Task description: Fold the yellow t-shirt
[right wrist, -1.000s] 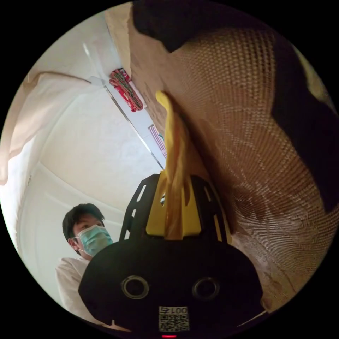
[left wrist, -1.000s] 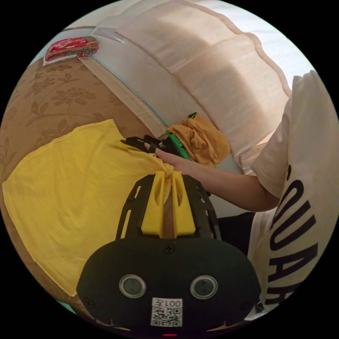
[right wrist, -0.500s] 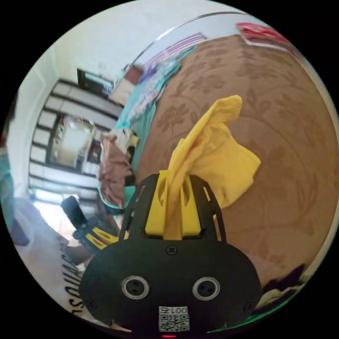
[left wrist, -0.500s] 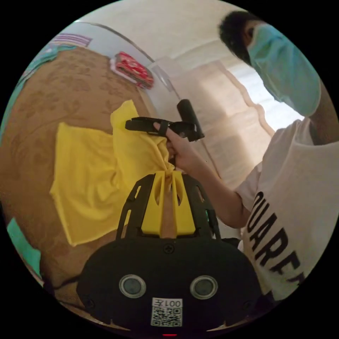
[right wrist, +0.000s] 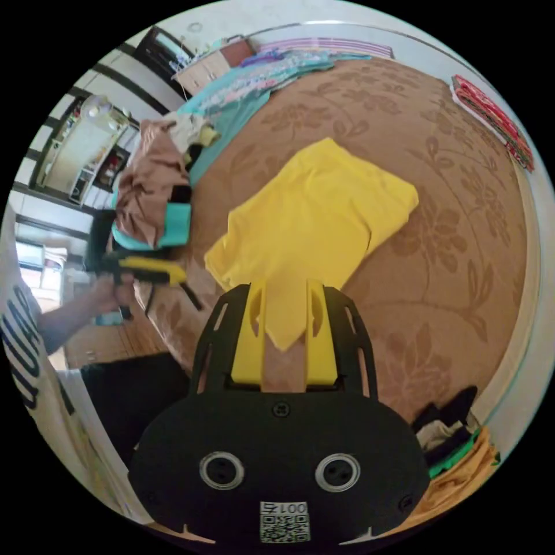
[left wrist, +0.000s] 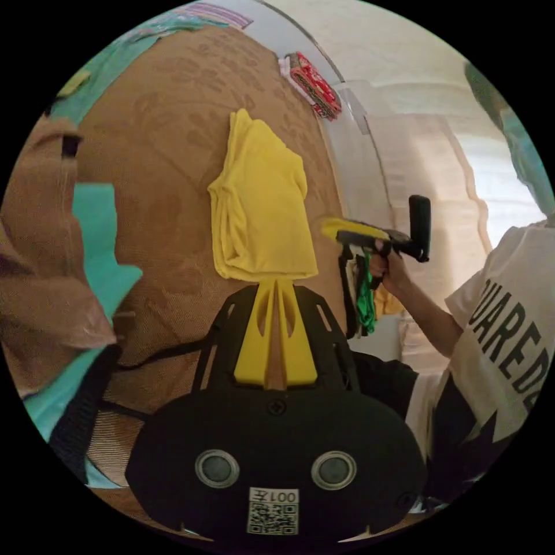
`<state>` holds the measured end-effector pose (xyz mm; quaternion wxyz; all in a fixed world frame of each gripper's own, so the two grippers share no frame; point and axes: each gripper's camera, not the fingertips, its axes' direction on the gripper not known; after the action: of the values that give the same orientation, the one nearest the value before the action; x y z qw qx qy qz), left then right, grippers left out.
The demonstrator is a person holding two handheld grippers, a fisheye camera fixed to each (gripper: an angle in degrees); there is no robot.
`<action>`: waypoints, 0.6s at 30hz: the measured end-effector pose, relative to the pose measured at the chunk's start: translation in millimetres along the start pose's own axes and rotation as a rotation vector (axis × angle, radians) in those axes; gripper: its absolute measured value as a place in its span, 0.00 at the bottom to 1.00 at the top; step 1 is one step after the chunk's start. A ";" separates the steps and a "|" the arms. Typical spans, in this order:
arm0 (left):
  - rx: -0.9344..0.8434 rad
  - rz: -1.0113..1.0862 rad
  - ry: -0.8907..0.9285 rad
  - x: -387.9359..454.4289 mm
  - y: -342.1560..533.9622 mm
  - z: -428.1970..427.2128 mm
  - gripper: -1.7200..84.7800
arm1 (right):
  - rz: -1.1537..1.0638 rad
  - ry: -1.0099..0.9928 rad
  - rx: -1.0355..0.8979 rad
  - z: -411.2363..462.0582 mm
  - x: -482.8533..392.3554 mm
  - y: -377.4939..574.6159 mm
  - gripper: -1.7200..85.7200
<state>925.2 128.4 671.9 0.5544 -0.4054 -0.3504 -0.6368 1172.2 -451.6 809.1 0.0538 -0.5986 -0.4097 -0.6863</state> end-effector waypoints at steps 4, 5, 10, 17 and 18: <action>-0.108 0.297 -0.297 48.4 -12.5 19.4 0.03 | -0.024 0.160 -0.117 12.2 -48.6 22.4 0.16; -0.129 0.351 -0.328 55.5 -12.3 24.9 0.04 | 0.013 0.171 -0.116 15.2 -53.1 25.7 0.15; -0.339 0.791 -0.555 106.3 14.6 87.0 0.06 | 0.121 0.207 -0.057 8.5 -61.2 34.2 0.11; -0.450 1.053 -0.737 134.3 68.9 137.0 0.06 | 0.070 0.247 0.017 -41.3 -82.7 54.4 0.04; -0.444 1.052 -0.754 141.1 75.9 140.9 0.06 | 0.083 0.232 0.028 -47.7 -82.7 56.1 0.04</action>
<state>1010.3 184.4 859.4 0.5339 -0.8198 -0.1371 -0.1551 1189.7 -552.9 767.9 0.1378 -0.5306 -0.3851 -0.7424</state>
